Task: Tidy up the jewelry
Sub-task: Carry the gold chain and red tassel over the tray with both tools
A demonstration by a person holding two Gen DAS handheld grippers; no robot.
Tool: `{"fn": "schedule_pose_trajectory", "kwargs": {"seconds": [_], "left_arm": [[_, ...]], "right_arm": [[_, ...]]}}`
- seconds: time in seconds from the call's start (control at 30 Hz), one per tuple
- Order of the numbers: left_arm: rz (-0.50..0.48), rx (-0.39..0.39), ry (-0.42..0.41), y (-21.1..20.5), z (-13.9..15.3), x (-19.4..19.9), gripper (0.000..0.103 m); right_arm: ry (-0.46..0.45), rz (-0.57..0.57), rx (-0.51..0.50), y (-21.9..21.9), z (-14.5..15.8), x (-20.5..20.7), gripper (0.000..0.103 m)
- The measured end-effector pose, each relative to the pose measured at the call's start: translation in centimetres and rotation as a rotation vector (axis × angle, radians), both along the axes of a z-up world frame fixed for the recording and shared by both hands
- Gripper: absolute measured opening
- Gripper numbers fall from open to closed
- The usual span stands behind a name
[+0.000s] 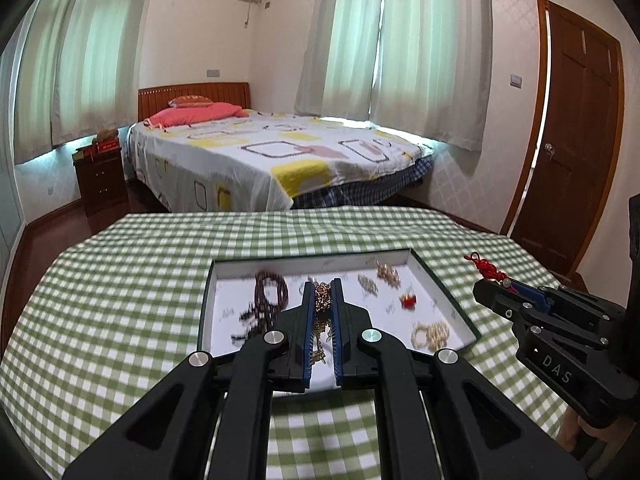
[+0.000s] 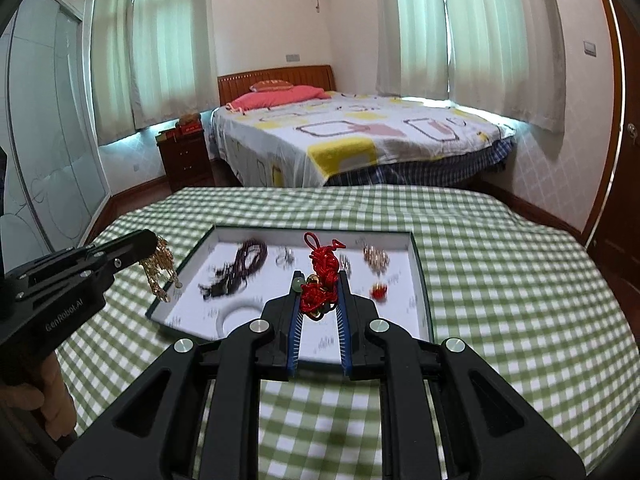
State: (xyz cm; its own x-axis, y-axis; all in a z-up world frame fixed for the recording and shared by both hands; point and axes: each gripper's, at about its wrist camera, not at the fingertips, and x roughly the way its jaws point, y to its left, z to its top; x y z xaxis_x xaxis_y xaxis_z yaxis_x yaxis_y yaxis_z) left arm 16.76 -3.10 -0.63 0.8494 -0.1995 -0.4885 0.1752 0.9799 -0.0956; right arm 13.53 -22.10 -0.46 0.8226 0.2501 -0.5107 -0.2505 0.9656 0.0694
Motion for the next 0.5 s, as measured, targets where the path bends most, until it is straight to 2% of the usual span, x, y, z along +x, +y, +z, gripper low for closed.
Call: {"fn": "schedule_pose_trajectory", "kwargs": {"seconds": [0.33, 0.5], "left_arm": [[0.034, -0.002, -0.062, -0.3, 1.8, 4.2, 0.008], [0.047, -0.006, -0.073, -0.8, 1.8, 6.5, 0.008]], "right_arm": [[-0.076, 0.006, -0.010, 0.6, 2.7, 4.3, 0.016], [-0.081, 0.008, -0.005, 0.9, 2.7, 6.3, 0.016]]}}
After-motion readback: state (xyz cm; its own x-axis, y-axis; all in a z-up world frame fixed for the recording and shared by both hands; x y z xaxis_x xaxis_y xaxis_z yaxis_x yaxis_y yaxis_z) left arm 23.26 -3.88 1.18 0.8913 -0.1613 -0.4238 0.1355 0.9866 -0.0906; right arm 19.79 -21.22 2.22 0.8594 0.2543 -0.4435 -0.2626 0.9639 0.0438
